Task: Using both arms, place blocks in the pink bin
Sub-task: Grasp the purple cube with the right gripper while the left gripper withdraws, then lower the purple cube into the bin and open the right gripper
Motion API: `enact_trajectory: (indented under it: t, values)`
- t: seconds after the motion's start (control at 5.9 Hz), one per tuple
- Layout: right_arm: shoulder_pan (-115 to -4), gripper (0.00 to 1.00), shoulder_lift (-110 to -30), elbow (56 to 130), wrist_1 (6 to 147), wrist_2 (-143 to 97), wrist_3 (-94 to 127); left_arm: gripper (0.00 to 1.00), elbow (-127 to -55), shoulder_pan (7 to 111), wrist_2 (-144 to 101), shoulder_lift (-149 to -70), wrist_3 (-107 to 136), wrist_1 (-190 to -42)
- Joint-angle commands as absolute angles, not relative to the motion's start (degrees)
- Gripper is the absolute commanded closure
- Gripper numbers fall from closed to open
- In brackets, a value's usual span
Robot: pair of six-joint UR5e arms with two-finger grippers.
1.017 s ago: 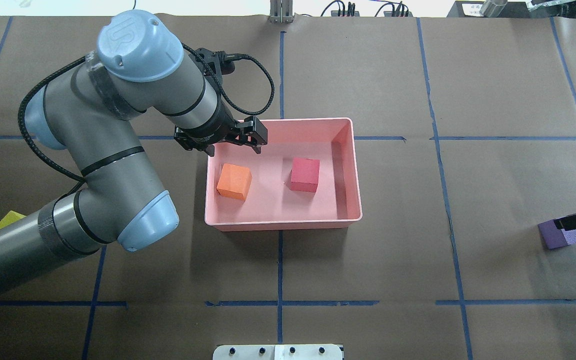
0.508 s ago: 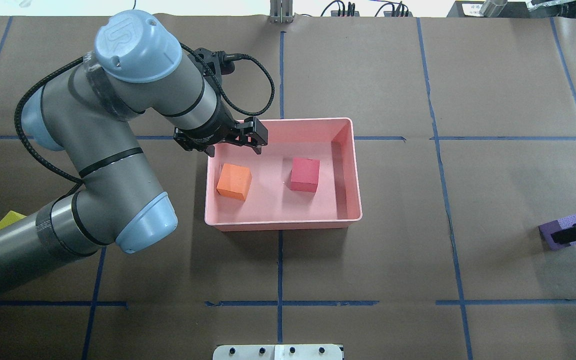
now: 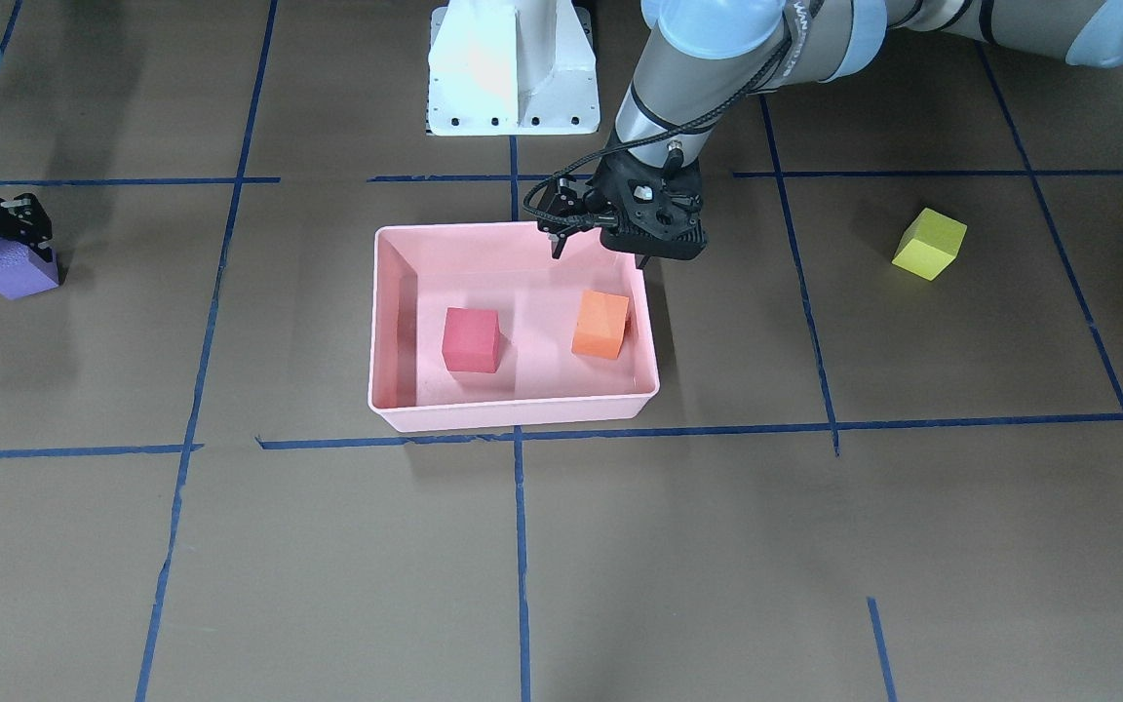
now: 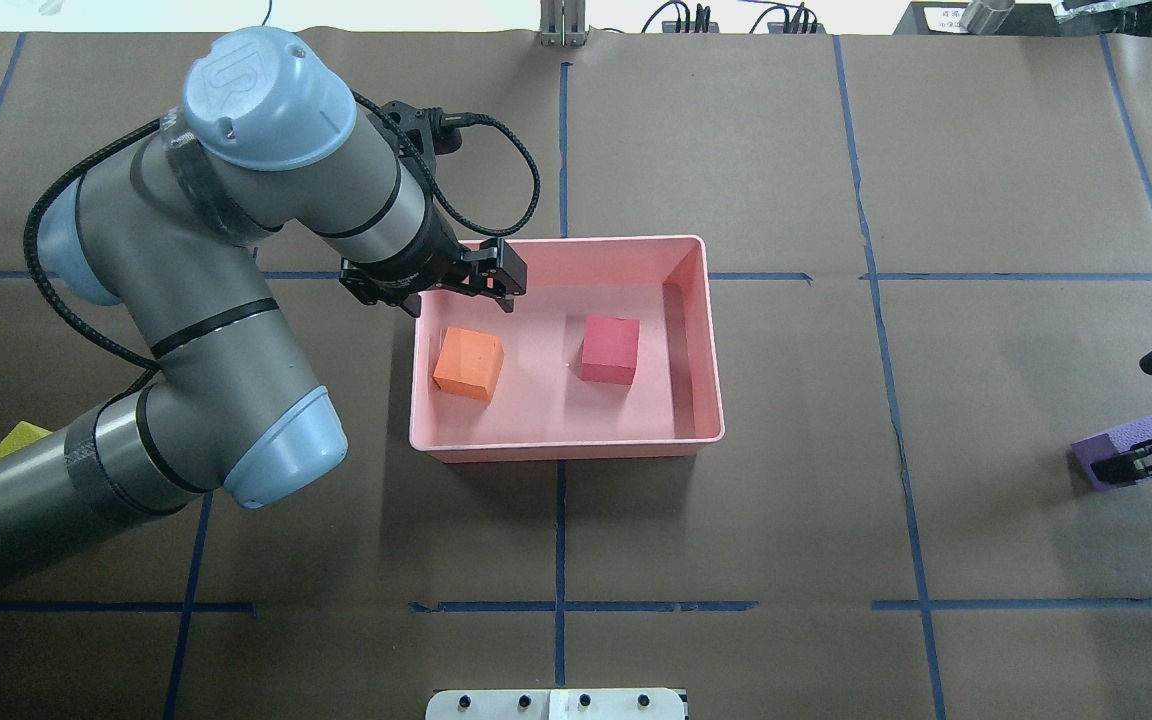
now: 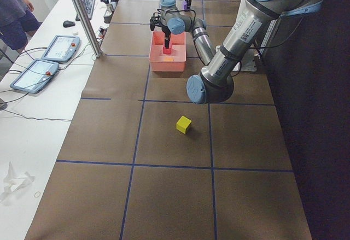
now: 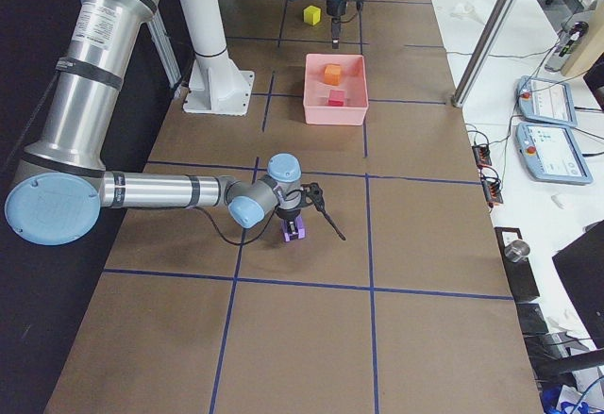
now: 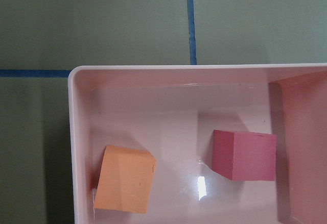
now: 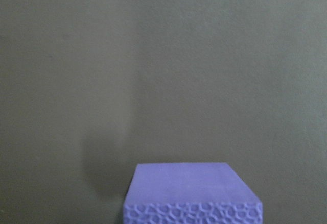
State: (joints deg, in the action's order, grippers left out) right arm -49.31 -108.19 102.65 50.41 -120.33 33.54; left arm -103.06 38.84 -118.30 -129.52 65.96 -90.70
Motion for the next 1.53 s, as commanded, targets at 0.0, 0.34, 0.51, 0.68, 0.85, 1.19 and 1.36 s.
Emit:
enact_trajectory:
  t: [0.0, 0.34, 0.51, 0.68, 0.85, 1.19, 1.36]
  values:
    - [-49.31, 0.90, -102.18, 110.26, 60.04, -120.85, 39.85, 0.00, -106.59, 39.54, -118.83, -124.49, 60.43, -90.70]
    - [-48.96, 0.89, -81.86, 114.60, 81.87, -120.85, 50.66, 0.00, -110.20, 43.83, -119.09, -116.49, 44.12, -90.70]
    - [-45.82, 0.89, -69.12, 114.44, 95.14, -120.41, 55.50, 0.00, -110.21, 47.69, -122.14, -113.32, 36.38, -90.70]
    - [-42.57, 0.89, -59.42, 113.91, 103.80, -118.84, 61.29, 0.00, -110.13, 53.29, -127.39, -108.94, 26.90, -90.70]
    - [-38.80, 0.88, -55.59, 113.38, 104.41, -116.30, 68.13, 0.00, -109.43, 57.18, -129.88, -106.11, 19.24, -90.70]
    - [-31.15, 0.02, -53.78, 111.53, 104.41, -108.23, 73.12, 0.00, -109.42, 57.74, -130.43, -103.38, 17.93, -91.49]
    - [-30.42, 0.01, -54.22, 111.79, 105.20, -106.80, 73.04, 0.00, -109.42, 57.83, -130.43, -102.84, 17.84, -91.49]
